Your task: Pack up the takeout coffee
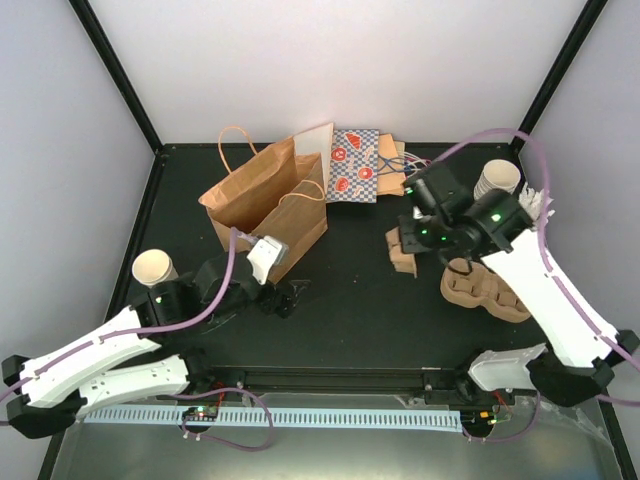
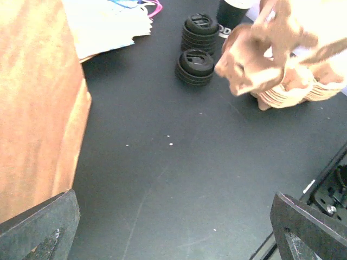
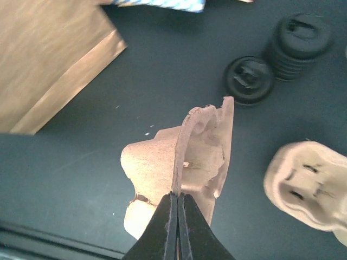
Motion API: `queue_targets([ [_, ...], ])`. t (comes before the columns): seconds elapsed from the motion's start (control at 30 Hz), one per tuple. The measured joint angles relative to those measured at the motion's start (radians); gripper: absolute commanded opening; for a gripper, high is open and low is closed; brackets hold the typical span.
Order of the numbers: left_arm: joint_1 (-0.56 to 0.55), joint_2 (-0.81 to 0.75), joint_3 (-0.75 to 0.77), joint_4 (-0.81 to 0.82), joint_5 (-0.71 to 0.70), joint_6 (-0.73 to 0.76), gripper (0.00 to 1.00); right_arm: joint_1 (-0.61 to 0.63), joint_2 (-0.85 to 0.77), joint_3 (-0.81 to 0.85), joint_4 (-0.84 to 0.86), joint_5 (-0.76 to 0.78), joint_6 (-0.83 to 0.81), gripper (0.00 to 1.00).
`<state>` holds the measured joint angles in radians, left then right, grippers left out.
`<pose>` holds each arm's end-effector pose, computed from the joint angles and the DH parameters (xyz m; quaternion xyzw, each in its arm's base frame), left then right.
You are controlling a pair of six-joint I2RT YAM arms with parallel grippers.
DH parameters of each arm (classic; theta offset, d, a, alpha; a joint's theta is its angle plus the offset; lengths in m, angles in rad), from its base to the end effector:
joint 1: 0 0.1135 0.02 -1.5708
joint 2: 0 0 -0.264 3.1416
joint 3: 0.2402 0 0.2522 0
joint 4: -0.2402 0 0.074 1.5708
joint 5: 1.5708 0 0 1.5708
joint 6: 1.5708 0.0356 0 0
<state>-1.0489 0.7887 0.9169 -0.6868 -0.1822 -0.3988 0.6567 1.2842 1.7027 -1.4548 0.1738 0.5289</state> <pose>0.0862 -0.1369 0.3338 0.2364 0.8395 -0.2601 0.4144 0.1625 0.1174 0.4272 -0.0385 0.9604 0.0776 0.2650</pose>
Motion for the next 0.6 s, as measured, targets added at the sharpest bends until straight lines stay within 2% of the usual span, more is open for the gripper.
queue_targets([
  [0.17,0.0,-0.028,0.034,-0.046,-0.081,-0.019,0.99,0.212,0.081,-0.051,0.069,0.016,0.0,0.01],
  [0.23,0.002,-0.044,0.047,-0.076,-0.117,-0.035,0.99,0.28,0.122,-0.083,0.096,0.036,0.0,0.04],
  [0.27,0.002,-0.047,0.049,-0.081,-0.126,-0.04,0.99,0.304,0.14,-0.097,0.109,0.042,0.0,0.1],
  [0.3,0.002,-0.053,0.053,-0.092,-0.139,-0.047,0.99,0.327,0.157,-0.111,0.121,0.045,-0.002,0.28],
  [0.33,0.003,-0.058,0.058,-0.104,-0.15,-0.053,0.99,0.349,0.175,-0.124,0.137,0.044,-0.005,0.51],
  [0.37,0.005,-0.062,0.061,-0.111,-0.157,-0.057,0.99,0.369,0.19,-0.14,0.158,0.036,-0.012,0.71],
  [0.4,0.007,-0.064,0.063,-0.117,-0.164,-0.063,0.99,0.385,0.199,-0.158,0.182,0.023,-0.022,0.8],
  [0.47,0.008,-0.071,0.063,-0.132,-0.175,-0.071,0.99,0.406,0.2,-0.195,0.229,-0.009,-0.035,0.84],
  [0.6,0.008,-0.079,0.063,-0.148,-0.181,-0.077,0.99,0.415,0.152,-0.271,0.32,-0.063,-0.061,0.85],
])
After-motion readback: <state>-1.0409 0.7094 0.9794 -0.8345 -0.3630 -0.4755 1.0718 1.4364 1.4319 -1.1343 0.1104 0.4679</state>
